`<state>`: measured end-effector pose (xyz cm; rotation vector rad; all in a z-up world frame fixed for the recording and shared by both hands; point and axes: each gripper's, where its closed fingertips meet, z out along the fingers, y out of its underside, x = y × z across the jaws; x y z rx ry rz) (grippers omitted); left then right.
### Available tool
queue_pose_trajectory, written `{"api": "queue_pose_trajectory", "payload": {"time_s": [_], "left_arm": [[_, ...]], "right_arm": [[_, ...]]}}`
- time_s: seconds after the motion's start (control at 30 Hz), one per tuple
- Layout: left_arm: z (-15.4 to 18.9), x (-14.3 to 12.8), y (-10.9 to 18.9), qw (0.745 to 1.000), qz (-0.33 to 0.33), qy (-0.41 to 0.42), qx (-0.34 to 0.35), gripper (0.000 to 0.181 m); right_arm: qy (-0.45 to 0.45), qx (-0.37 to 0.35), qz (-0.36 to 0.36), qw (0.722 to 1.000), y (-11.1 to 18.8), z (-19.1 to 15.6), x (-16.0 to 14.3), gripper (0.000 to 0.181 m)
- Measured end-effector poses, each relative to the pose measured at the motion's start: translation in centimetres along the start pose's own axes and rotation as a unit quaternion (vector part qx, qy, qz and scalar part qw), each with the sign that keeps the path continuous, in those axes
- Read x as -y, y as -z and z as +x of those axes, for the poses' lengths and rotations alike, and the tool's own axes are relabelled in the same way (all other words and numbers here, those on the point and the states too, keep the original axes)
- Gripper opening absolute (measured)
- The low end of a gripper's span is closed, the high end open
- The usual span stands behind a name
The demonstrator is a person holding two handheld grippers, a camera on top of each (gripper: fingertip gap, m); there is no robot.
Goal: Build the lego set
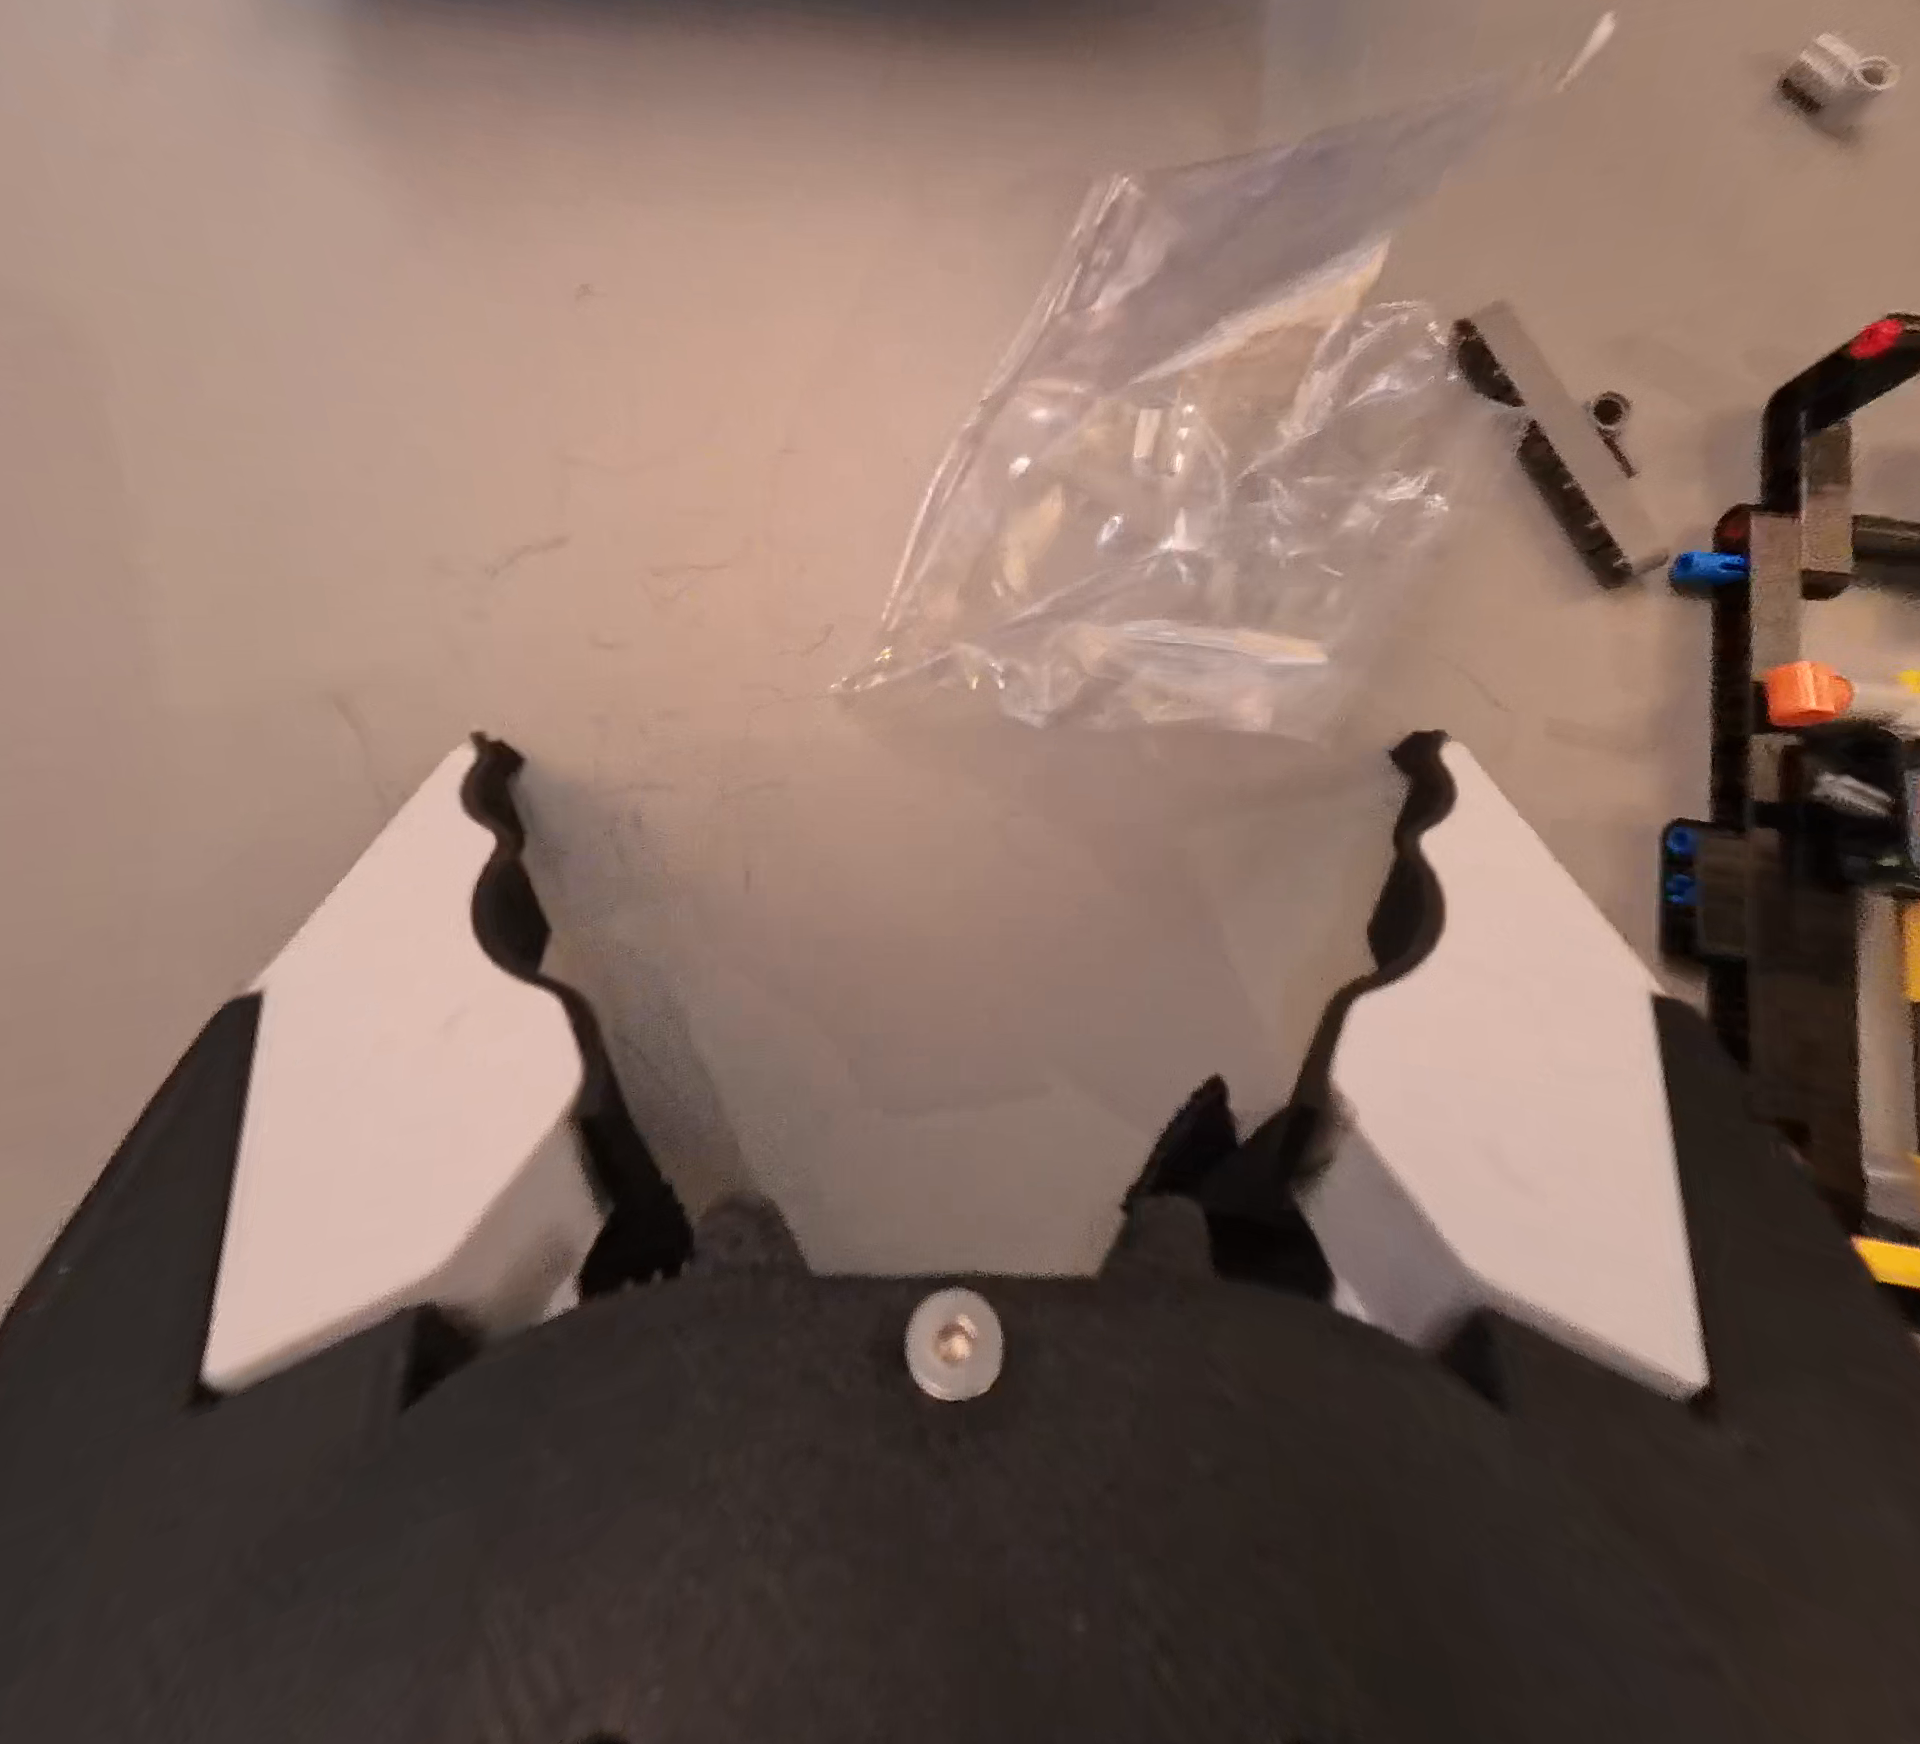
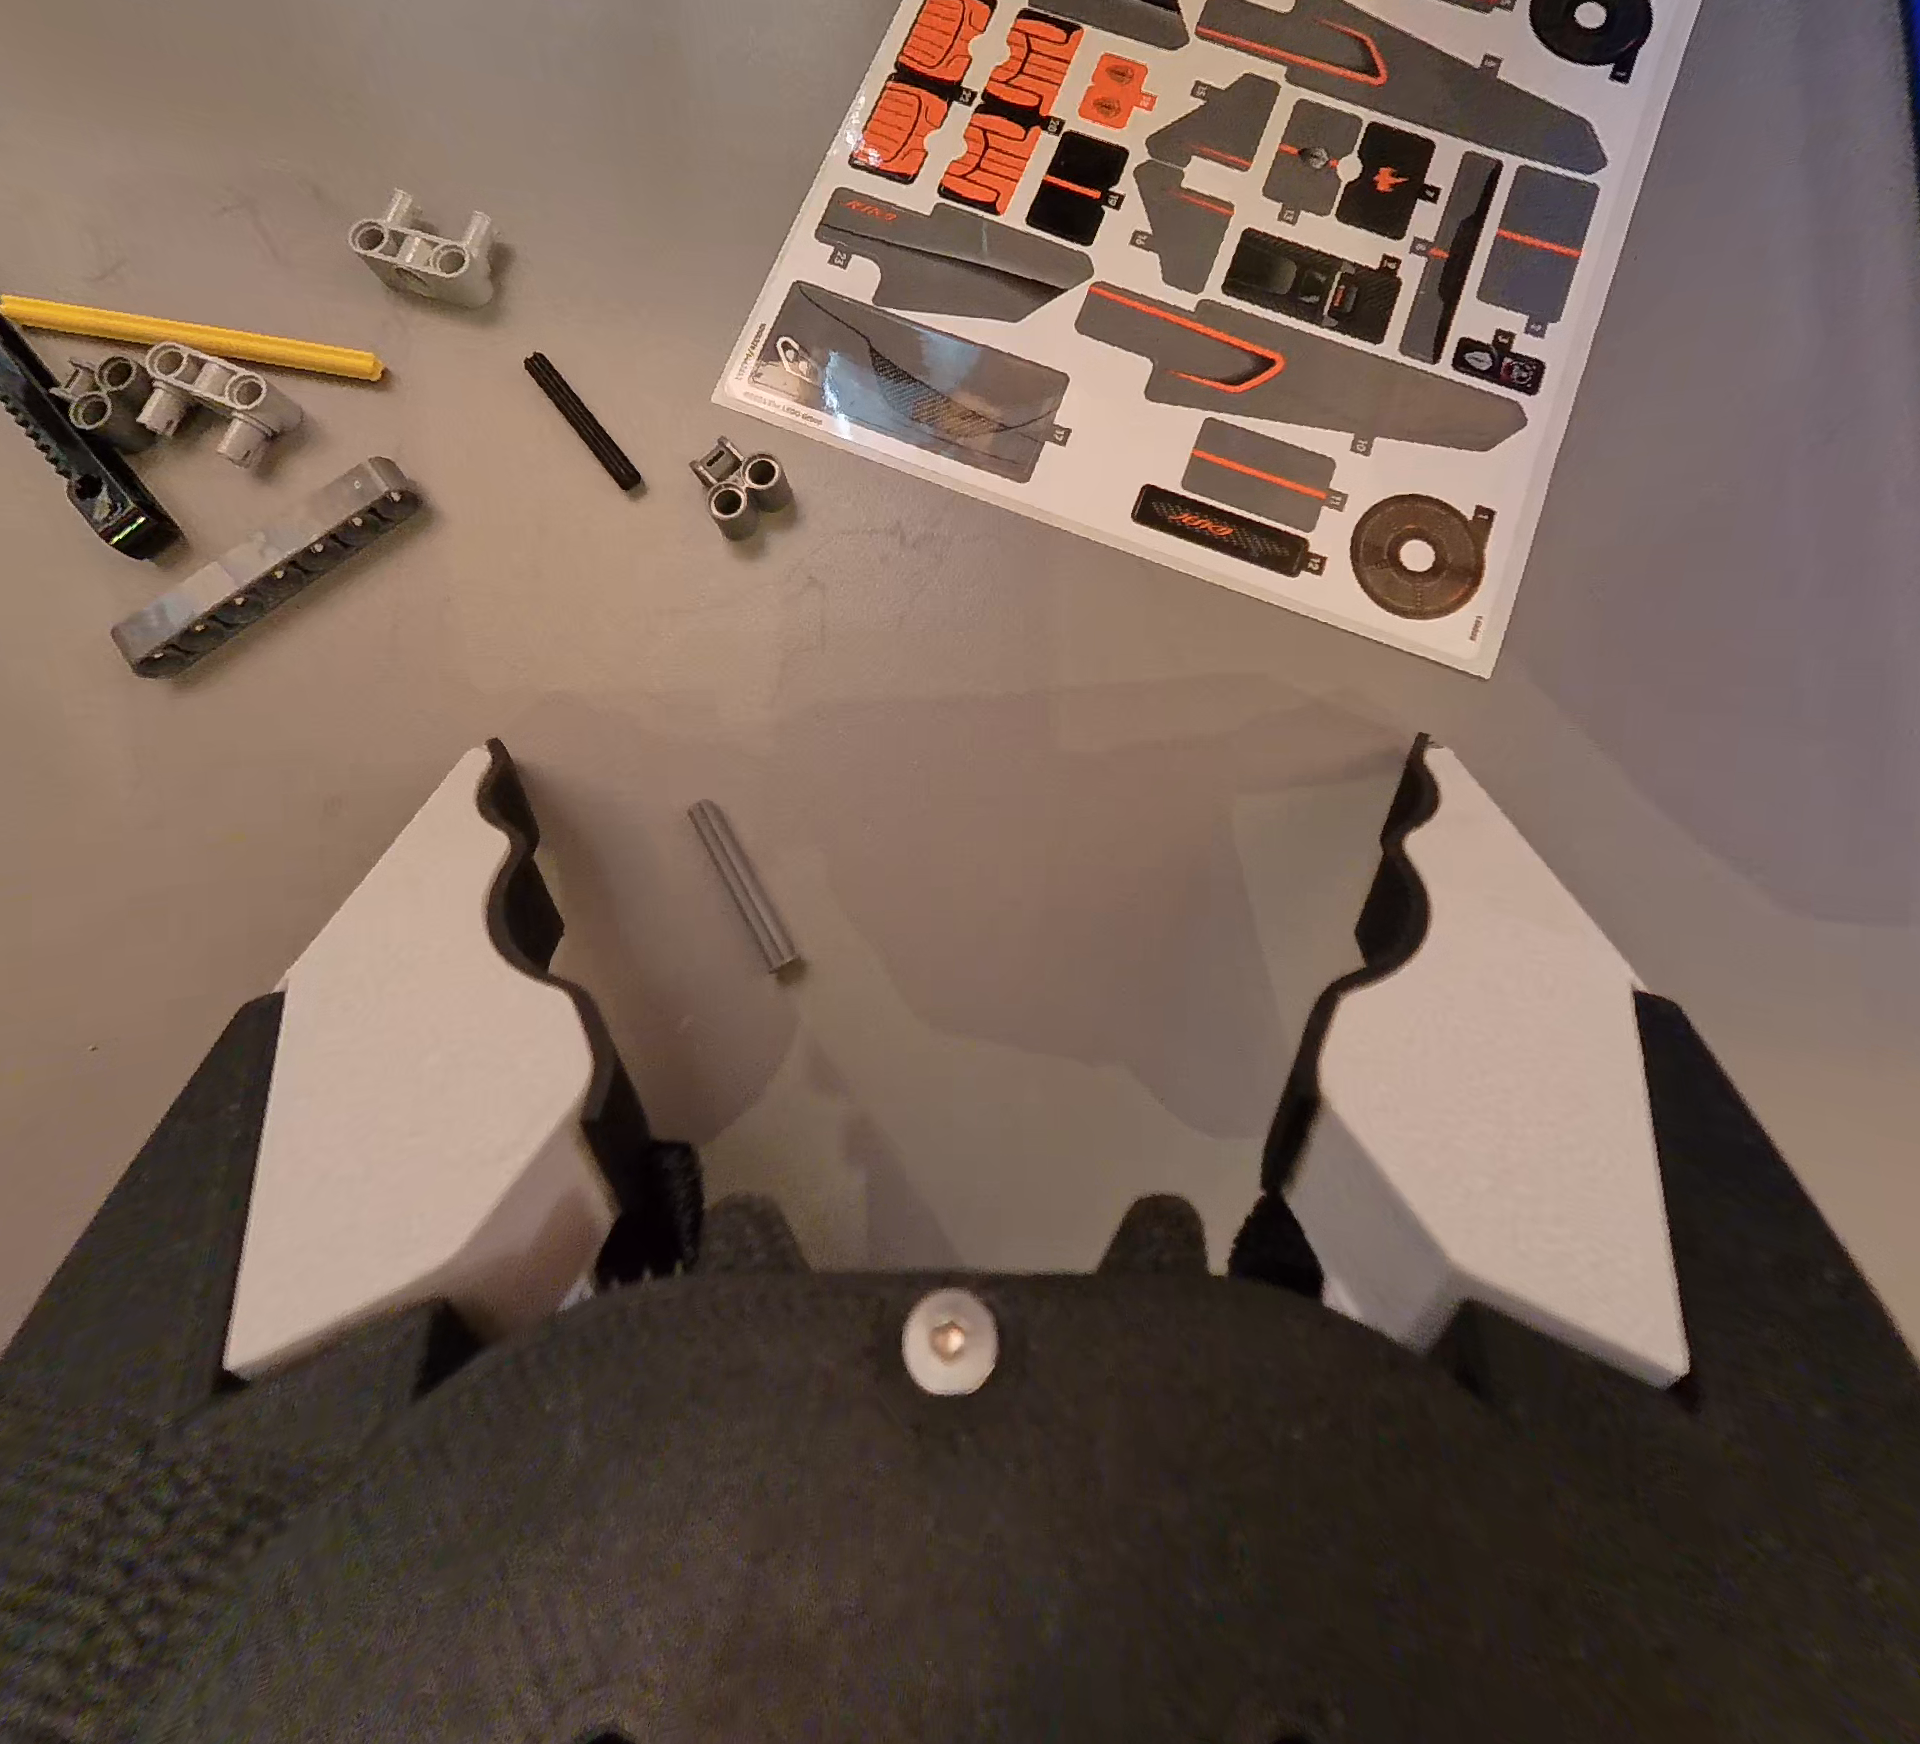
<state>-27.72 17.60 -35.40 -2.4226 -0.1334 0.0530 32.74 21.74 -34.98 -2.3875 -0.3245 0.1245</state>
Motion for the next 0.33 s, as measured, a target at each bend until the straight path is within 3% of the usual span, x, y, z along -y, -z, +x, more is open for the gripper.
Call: {"api": "queue_pose_trajectory", "payload": {"time_s": [0.33], "left_arm": [[-1.4,0.3,-0.4,1.0,0.006,-0.004,-0.006,0.159]], "right_arm": [[0.0,0.0,0.0,1.0,0.0,0.0,0.0,0.155]]}}
